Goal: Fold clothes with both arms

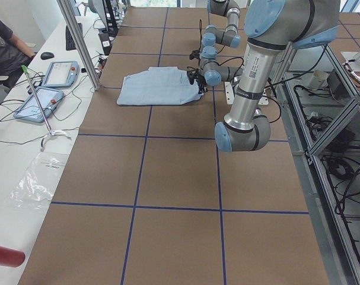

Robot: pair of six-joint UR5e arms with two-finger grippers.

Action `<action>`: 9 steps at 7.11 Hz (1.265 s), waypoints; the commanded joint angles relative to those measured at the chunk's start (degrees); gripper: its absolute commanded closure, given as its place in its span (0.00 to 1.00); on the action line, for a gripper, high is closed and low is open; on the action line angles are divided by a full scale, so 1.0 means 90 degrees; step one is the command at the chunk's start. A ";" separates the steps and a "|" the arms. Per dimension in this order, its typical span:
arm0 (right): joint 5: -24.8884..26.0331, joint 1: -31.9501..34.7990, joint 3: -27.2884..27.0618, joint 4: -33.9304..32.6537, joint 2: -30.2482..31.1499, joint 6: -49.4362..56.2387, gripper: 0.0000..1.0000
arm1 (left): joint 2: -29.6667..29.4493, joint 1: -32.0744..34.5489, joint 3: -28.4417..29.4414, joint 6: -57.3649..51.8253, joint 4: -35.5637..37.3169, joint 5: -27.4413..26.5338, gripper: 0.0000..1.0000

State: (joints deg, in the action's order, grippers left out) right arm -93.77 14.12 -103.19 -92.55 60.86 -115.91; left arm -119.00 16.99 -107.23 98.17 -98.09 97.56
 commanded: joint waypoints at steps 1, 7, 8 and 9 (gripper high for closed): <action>-0.0001 -0.0016 0.0010 0.0010 -0.0004 -0.0012 0.00 | 0.0000 -0.0003 0.0001 0.0000 0.0000 0.0000 1.00; -0.0001 -0.0016 -0.0029 0.0010 -0.0014 -0.0071 0.44 | 0.0010 -0.0003 0.0020 0.0000 -0.0010 -0.0010 1.00; -0.0001 -0.0016 -0.0039 0.0010 0.0006 -0.0022 0.66 | 0.0000 -0.0003 0.0020 0.0000 -0.0010 -0.0010 1.00; -0.0001 -0.0016 -0.0048 0.0010 -0.0004 -0.0012 0.83 | -0.0010 0.0007 0.0020 0.0000 -0.0010 -0.0010 1.00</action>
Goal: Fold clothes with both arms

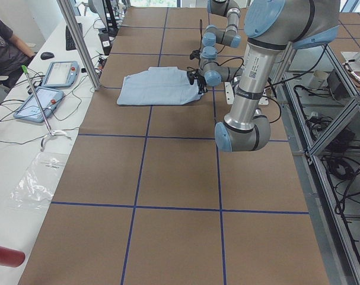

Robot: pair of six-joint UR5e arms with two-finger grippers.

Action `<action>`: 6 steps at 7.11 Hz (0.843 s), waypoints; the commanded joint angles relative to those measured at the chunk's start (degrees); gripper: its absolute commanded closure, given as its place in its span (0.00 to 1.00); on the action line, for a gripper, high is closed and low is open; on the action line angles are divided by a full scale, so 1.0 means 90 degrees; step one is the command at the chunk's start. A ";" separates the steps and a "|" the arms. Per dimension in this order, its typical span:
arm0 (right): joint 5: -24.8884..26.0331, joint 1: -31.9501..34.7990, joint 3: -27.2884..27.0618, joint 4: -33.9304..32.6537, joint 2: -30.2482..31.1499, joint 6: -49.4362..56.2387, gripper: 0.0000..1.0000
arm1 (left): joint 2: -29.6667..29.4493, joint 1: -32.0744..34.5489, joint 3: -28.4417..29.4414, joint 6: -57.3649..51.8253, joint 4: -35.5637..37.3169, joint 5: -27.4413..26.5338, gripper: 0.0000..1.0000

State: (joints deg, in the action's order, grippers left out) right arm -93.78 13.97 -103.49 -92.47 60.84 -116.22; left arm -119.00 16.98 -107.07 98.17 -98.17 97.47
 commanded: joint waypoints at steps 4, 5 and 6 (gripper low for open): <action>-0.0010 0.0010 -0.0142 -0.0009 -0.0012 -0.0035 1.00 | -0.0010 0.0008 0.0002 -0.0010 0.0000 0.0000 1.00; 0.0010 0.0010 -0.0248 -0.0009 -0.0003 -0.0064 1.00 | -0.0020 0.0008 -0.0008 -0.0010 0.0000 0.0000 1.00; 0.0010 0.0019 -0.0327 0.0001 -0.0002 -0.0055 1.00 | -0.0088 0.0008 -0.0046 0.0000 0.0000 0.0000 1.00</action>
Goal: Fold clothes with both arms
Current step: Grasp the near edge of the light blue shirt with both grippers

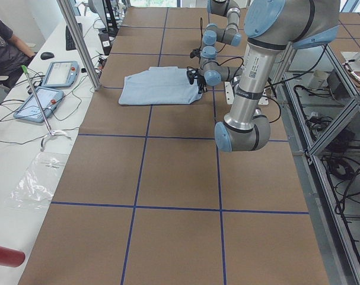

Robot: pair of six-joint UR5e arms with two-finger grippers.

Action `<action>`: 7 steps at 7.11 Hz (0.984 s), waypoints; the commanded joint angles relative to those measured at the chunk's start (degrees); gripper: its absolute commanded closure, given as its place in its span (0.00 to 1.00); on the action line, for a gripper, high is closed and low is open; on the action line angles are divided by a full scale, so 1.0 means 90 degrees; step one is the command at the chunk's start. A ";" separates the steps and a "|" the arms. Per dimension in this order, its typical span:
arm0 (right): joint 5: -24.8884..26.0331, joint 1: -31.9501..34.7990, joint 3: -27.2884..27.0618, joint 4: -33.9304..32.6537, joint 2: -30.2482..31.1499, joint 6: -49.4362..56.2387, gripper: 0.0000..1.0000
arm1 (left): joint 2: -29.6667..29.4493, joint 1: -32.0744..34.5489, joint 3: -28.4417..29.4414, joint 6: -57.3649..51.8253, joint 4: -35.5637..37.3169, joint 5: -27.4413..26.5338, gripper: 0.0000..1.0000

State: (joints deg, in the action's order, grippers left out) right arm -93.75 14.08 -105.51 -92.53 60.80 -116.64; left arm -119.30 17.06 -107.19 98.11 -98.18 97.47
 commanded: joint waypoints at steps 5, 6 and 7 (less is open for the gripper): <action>-0.0101 0.0155 -0.1166 -0.0012 0.0275 0.0049 1.00 | 0.0140 0.0000 -0.1104 -0.0003 0.0640 0.0155 1.00; -0.0255 0.0155 -0.1264 -0.0002 0.0256 0.0049 1.00 | 0.0112 -0.0030 -0.1272 -0.0003 0.0848 0.0630 1.00; -0.0470 0.0164 -0.1526 -0.0002 0.0275 0.0059 1.00 | 0.0073 -0.0049 -0.1351 -0.0003 0.0859 0.0741 1.00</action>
State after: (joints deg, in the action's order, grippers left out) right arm -95.97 15.49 -116.73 -92.58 63.11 -116.18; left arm -118.37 16.86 -117.80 98.09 -91.66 101.85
